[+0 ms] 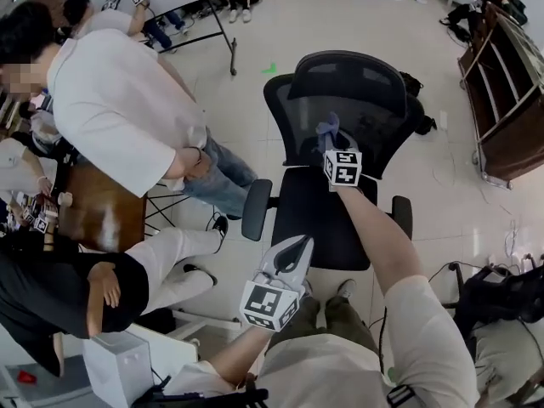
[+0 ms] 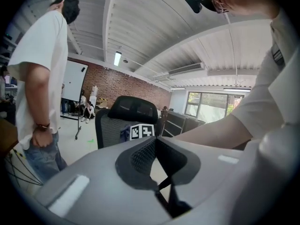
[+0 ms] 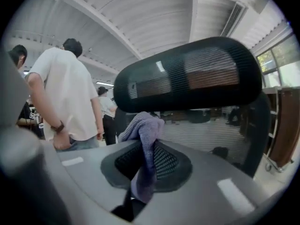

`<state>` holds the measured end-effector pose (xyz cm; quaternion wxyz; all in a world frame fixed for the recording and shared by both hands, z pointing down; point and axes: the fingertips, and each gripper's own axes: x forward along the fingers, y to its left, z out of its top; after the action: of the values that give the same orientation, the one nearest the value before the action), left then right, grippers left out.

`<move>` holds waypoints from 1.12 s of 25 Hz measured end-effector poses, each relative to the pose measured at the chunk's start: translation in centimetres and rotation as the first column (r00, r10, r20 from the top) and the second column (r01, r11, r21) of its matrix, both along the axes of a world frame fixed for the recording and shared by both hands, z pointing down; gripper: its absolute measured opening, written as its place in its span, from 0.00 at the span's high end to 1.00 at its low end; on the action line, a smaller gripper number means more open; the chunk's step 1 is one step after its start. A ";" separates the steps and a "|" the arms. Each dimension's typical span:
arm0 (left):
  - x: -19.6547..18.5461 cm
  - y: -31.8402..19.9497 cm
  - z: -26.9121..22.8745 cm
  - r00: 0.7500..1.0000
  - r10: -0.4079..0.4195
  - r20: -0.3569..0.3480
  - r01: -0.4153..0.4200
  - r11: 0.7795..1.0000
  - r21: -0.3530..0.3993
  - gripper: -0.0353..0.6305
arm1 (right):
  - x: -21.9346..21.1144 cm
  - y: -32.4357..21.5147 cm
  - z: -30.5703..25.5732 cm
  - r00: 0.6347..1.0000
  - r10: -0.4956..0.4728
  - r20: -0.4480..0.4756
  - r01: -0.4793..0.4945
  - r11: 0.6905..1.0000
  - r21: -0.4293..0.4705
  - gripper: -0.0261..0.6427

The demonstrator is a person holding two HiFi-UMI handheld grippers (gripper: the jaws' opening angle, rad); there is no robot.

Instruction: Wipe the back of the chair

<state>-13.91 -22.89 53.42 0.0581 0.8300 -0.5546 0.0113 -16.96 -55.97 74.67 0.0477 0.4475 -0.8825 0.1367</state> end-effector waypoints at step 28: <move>4.5 -5.1 2.9 0.997 0.056 -0.056 -0.059 0.997 -0.059 0.86 | 26.5 -9.4 10.0 0.925 0.324 -0.200 -0.351 0.929 -0.119 0.89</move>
<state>-9.41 -28.01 56.28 0.0978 0.8435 -0.5281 0.0070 9.54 -65.39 84.64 0.1354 0.5983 -0.7713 0.1697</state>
